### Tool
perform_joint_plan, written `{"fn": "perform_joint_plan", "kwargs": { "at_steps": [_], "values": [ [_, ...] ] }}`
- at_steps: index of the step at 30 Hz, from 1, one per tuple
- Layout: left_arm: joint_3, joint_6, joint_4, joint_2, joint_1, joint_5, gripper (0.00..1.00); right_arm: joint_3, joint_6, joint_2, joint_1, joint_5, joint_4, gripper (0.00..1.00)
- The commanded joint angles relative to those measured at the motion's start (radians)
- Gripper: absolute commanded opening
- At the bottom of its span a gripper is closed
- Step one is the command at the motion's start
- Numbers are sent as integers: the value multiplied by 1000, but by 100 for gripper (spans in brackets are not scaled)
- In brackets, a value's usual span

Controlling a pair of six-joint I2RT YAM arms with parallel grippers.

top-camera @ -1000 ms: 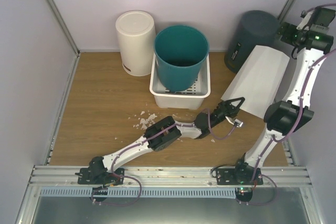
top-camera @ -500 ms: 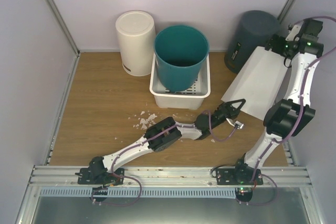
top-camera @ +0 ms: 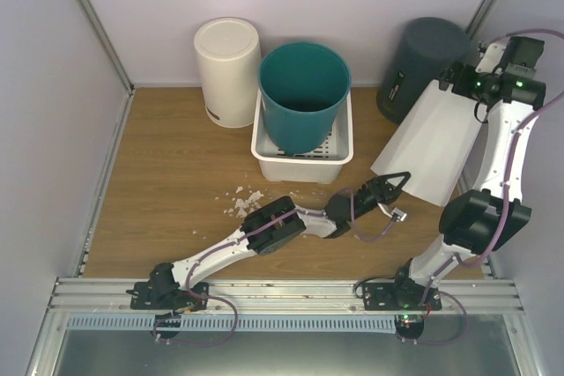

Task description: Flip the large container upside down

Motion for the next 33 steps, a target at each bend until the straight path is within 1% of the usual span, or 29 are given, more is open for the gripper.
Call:
{"fn": "perform_joint_plan", "kwargs": {
  "at_steps": [1,3,6,8,10,11,13,14,18,19,22,28,33],
  "values": [
    [-74,10,327,-56,-15,-12,15,-55,-1,-34,11,-22,-23,100],
    [-97,11,326,-67,-14,-19,12,-69,-4,-38,11,-22,-25,100],
    [-112,12,328,-74,-14,-29,13,-96,-3,-53,17,-26,-20,100],
    [-121,15,327,-79,-14,-33,10,-111,0,-67,24,-25,-17,100],
    [-139,16,327,-87,-15,-35,10,-123,-3,-78,28,-23,-18,100],
    [-148,16,327,-95,-15,-39,12,-130,-4,-84,29,-22,-18,100],
    [-169,20,327,-106,-15,-43,21,-151,-4,-97,31,-18,-18,100],
    [-182,21,327,-112,-16,-47,23,-161,-1,-106,33,-17,-16,100],
    [-252,23,327,-153,-20,-48,23,-205,3,-141,37,-15,-6,100],
    [-274,23,327,-165,-22,-73,22,-218,5,-151,39,-14,-1,100],
    [-349,21,327,-202,-27,-83,22,-261,10,-175,43,-18,12,100],
    [-484,34,327,-264,-38,-112,36,-321,21,-228,52,-20,26,100],
    [-595,31,327,-318,-44,-132,38,-364,29,-266,59,-26,36,100]
  ]
}}
